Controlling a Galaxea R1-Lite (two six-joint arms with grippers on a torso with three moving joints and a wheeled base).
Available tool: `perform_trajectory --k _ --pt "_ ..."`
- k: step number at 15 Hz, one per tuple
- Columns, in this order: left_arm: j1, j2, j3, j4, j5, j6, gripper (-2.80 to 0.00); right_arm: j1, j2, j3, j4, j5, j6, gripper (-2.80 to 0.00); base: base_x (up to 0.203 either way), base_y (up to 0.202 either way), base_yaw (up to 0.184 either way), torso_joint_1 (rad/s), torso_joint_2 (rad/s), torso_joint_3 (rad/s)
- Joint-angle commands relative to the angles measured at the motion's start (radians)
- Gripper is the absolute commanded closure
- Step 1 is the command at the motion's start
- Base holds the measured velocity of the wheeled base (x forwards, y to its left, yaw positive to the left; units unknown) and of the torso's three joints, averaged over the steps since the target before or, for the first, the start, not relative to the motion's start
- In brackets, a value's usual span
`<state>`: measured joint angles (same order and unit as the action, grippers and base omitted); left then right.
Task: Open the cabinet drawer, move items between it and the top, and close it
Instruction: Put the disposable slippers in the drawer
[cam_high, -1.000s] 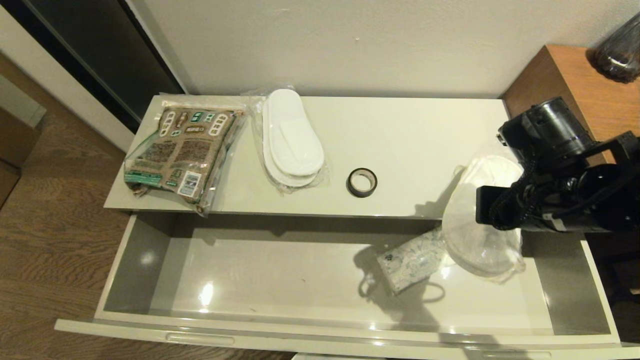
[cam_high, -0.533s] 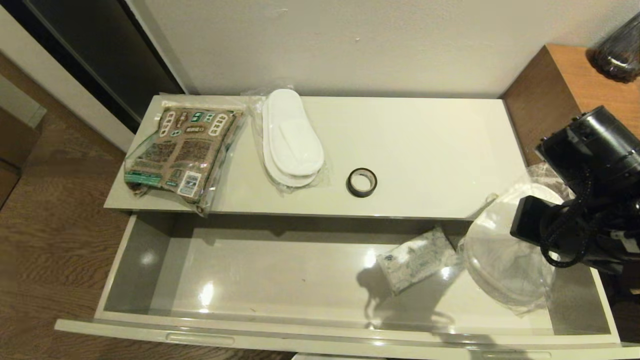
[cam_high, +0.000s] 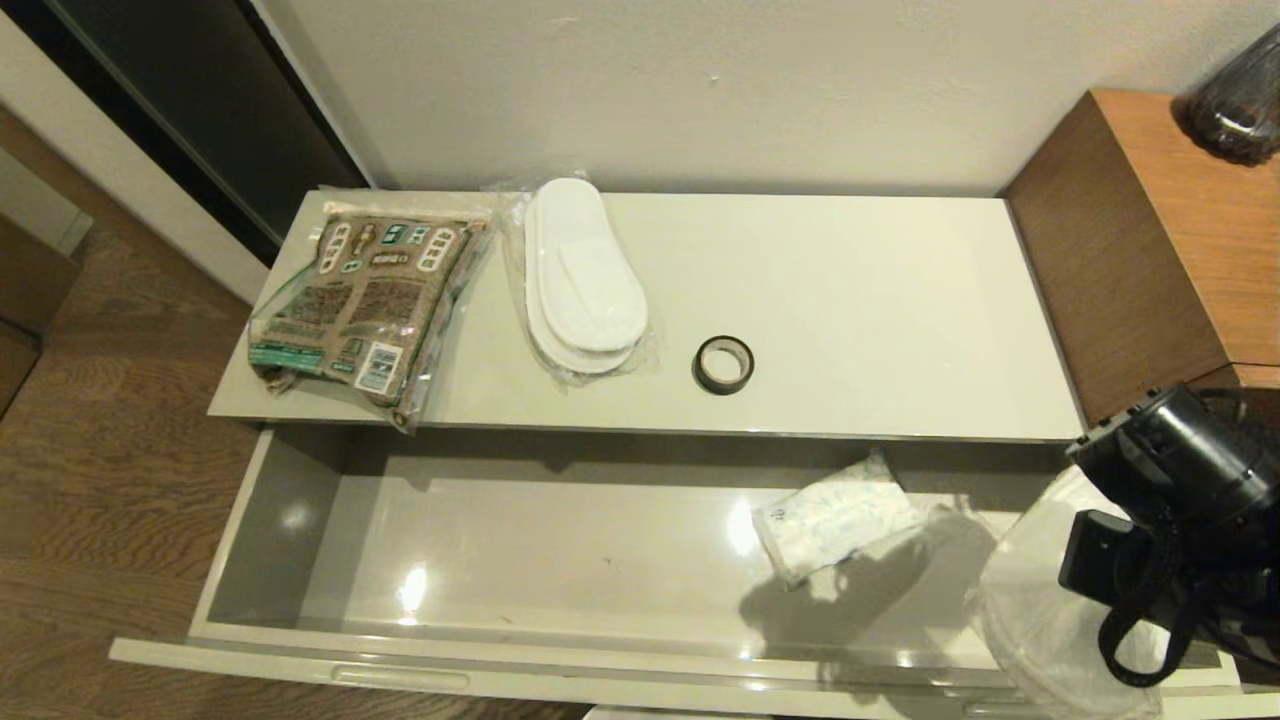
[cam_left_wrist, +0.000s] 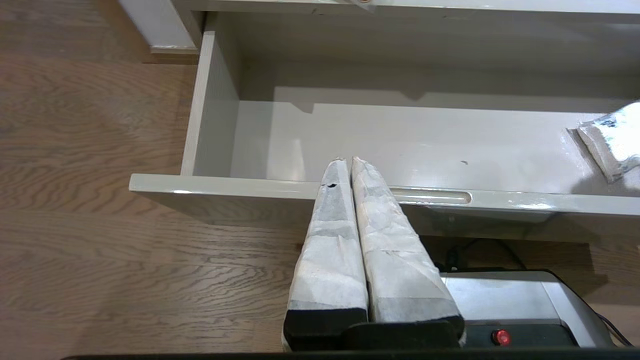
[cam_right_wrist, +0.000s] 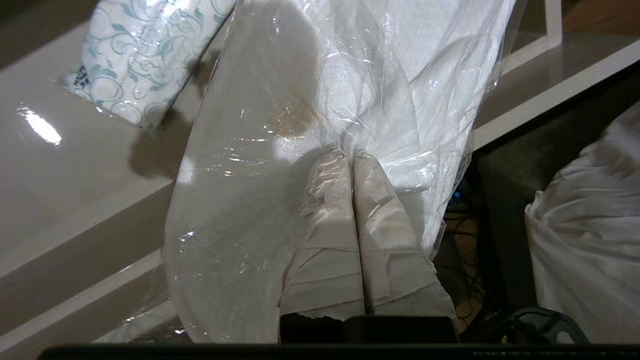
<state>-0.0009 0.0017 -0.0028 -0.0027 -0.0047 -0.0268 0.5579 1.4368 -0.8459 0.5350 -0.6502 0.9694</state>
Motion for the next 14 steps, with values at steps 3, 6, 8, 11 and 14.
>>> perform_trajectory --k 3,6,8,11,14 --pt "-0.001 0.0 0.0 0.0 0.0 -0.001 0.0 0.001 0.041 0.124 -0.119 0.0 0.02 0.0 0.0 0.0 0.0 0.0 0.0 0.0" --pt "-0.001 0.0 0.0 0.0 0.0 -0.001 0.0 0.0 0.199 0.153 -0.205 0.006 0.067 0.0 0.0 0.0 0.0 0.0 0.0 0.0" --pt "-0.001 0.0 0.001 0.0 0.0 -0.001 0.0 0.002 0.291 0.139 -0.293 0.004 0.066 0.0 0.0 0.0 0.0 0.0 0.0 0.0" --pt "-0.001 0.0 0.001 0.0 0.0 -0.001 0.0 -0.001 0.343 0.042 -0.326 -0.001 0.043 0.0 0.0 0.0 0.0 0.0 0.0 0.0" --pt "-0.001 0.0 0.0 0.0 0.0 -0.001 0.0 -0.013 0.368 -0.032 -0.331 -0.002 -0.005 0.0 0.0 0.0 0.0 0.0 0.0 0.0"
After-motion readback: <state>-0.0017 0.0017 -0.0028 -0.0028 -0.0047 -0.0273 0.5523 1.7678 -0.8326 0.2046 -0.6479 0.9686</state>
